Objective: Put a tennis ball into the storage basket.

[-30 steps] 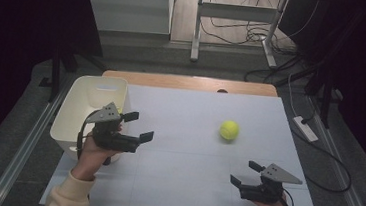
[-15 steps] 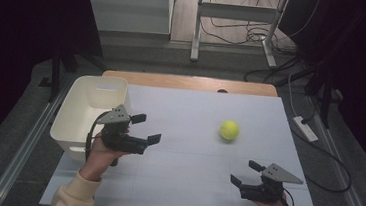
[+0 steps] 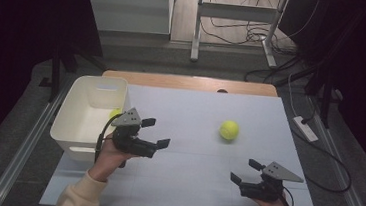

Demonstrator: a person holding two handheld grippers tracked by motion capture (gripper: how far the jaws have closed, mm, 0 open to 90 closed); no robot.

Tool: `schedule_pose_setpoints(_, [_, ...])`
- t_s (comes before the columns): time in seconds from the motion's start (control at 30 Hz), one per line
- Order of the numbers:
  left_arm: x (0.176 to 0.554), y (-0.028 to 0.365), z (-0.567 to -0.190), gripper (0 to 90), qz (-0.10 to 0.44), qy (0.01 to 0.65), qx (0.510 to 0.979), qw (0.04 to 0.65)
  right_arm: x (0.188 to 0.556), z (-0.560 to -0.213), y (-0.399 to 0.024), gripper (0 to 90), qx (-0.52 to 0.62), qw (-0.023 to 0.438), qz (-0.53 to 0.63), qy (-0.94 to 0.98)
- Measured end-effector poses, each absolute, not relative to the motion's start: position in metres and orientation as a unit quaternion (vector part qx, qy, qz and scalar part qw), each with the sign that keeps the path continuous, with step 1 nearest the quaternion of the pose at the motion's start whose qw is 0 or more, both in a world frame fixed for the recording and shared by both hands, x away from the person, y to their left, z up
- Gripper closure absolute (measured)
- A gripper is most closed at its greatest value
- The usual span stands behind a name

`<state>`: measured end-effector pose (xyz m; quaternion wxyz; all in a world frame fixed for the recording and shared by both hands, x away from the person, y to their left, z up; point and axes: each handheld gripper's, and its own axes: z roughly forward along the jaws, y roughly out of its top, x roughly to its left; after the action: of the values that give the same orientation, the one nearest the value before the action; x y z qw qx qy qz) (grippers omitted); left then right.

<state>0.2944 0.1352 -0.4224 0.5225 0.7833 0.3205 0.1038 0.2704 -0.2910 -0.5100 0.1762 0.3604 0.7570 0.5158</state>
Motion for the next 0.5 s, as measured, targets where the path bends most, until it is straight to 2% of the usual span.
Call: schedule_pose_setpoints(0.5, [0.313, 0.099, -0.432, 10.5, 0.090, 0.317, 0.801, 0.499, 0.270, -0.512, -0.293, 10.7, 0.362, 0.175, 0.514, 0.757])
